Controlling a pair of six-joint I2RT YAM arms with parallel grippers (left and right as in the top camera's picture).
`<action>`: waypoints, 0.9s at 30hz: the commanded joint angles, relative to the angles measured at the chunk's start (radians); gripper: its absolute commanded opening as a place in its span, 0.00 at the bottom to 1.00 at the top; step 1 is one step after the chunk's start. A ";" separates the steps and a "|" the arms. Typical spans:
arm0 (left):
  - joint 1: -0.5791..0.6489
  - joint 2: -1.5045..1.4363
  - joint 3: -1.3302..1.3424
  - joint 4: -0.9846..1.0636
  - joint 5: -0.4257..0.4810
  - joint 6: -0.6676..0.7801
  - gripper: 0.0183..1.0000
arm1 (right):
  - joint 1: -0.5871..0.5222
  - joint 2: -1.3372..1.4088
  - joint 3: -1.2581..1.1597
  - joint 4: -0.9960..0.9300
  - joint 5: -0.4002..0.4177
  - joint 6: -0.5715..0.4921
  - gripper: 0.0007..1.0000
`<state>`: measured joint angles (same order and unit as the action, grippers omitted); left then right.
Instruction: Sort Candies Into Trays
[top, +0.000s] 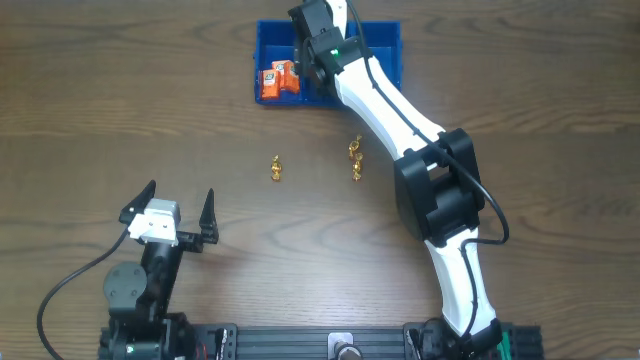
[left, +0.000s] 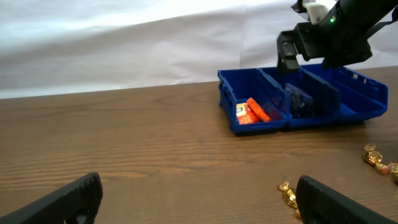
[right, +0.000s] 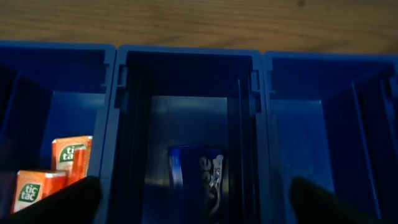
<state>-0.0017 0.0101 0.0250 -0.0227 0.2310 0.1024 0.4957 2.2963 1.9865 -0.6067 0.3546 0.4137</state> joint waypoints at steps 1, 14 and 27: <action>0.003 -0.006 -0.020 -0.031 0.021 0.006 1.00 | -0.009 0.004 0.002 0.008 0.007 0.005 1.00; 0.003 -0.006 -0.020 -0.031 0.021 0.006 1.00 | 0.076 -0.144 0.019 -0.158 -0.006 0.023 1.00; 0.003 -0.006 -0.020 -0.031 0.021 0.006 1.00 | 0.280 -0.140 -0.156 -0.356 -0.151 0.143 1.00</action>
<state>-0.0017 0.0101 0.0250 -0.0223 0.2310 0.1028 0.7559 2.1571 1.8896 -0.9871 0.2100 0.5335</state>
